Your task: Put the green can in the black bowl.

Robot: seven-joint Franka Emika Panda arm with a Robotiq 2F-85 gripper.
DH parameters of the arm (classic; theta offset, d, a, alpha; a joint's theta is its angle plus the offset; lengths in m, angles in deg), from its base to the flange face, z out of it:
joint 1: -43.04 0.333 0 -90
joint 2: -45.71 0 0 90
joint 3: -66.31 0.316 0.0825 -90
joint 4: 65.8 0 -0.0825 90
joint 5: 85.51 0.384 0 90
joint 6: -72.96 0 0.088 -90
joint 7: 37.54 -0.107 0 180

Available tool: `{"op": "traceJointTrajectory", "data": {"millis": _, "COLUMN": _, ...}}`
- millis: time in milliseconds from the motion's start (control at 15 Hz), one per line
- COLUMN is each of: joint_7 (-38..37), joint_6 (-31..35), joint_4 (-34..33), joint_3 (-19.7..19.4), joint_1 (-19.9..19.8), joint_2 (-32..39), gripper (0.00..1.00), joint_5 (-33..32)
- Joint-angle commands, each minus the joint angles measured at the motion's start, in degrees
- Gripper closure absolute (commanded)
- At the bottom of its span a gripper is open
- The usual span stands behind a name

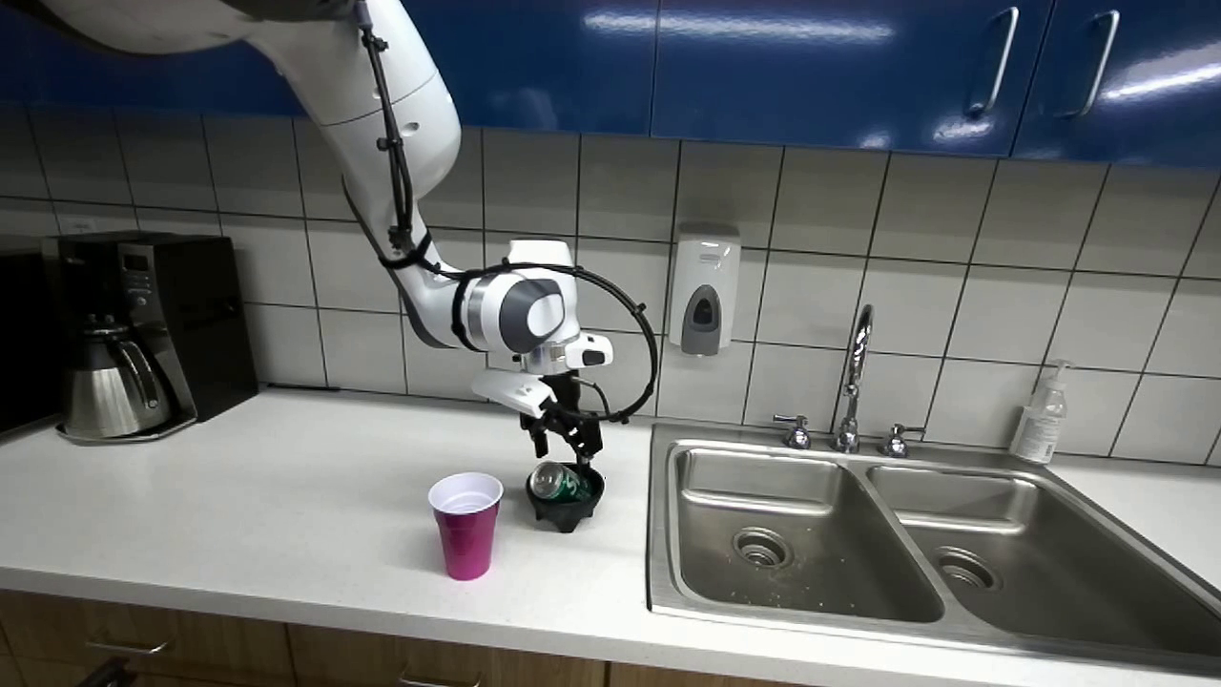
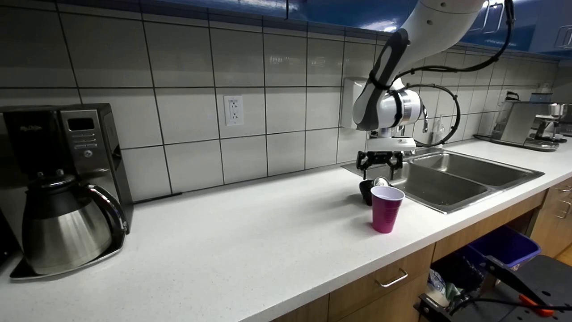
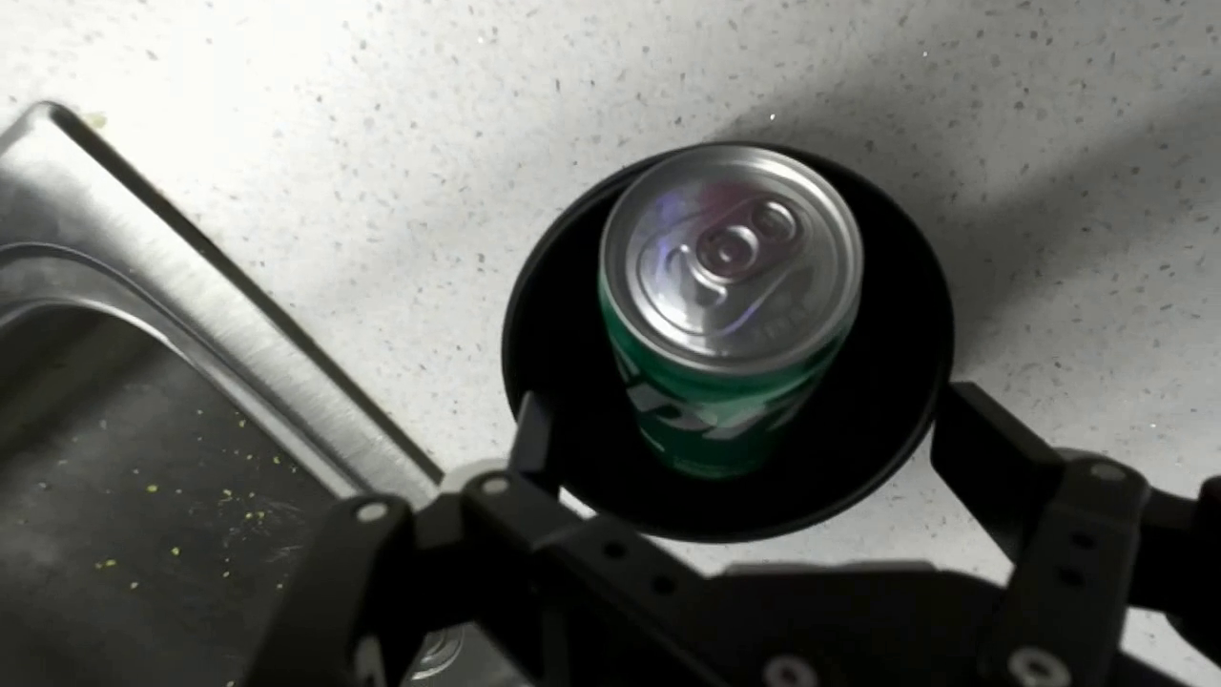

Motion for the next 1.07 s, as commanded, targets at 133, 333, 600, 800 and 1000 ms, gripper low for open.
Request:
{"op": "traceJointTrajectory", "data": {"millis": 133, "joint_7": 1.6, "joint_6": -0.2, "joint_4": 5.5, "joint_3": -1.2, "joint_1": 1.9, "joint_2": -7.4, "gripper": 0.0, "joint_5": -2.6}}
{"op": "traceJointTrajectory", "data": {"millis": 333, "joint_7": 3.0, "joint_6": 0.3, "joint_4": 9.5, "joint_3": -0.8, "joint_1": 2.5, "joint_2": -11.3, "gripper": 0.0, "joint_5": -4.1}}
{"op": "traceJointTrajectory", "data": {"millis": 600, "joint_7": 3.5, "joint_6": 1.3, "joint_4": 16.4, "joint_3": -0.8, "joint_1": 4.2, "joint_2": -17.4, "gripper": 0.0, "joint_5": -7.0}}
{"op": "traceJointTrajectory", "data": {"millis": 800, "joint_7": 2.9, "joint_6": 2.1, "joint_4": 22.0, "joint_3": -1.1, "joint_1": 5.5, "joint_2": -22.6, "gripper": 0.0, "joint_5": -10.0}}
{"op": "traceJointTrajectory", "data": {"millis": 1000, "joint_7": 2.9, "joint_6": 3.3, "joint_4": 27.8, "joint_3": -0.6, "joint_1": 6.2, "joint_2": -28.1, "gripper": 0.0, "joint_5": -12.7}}
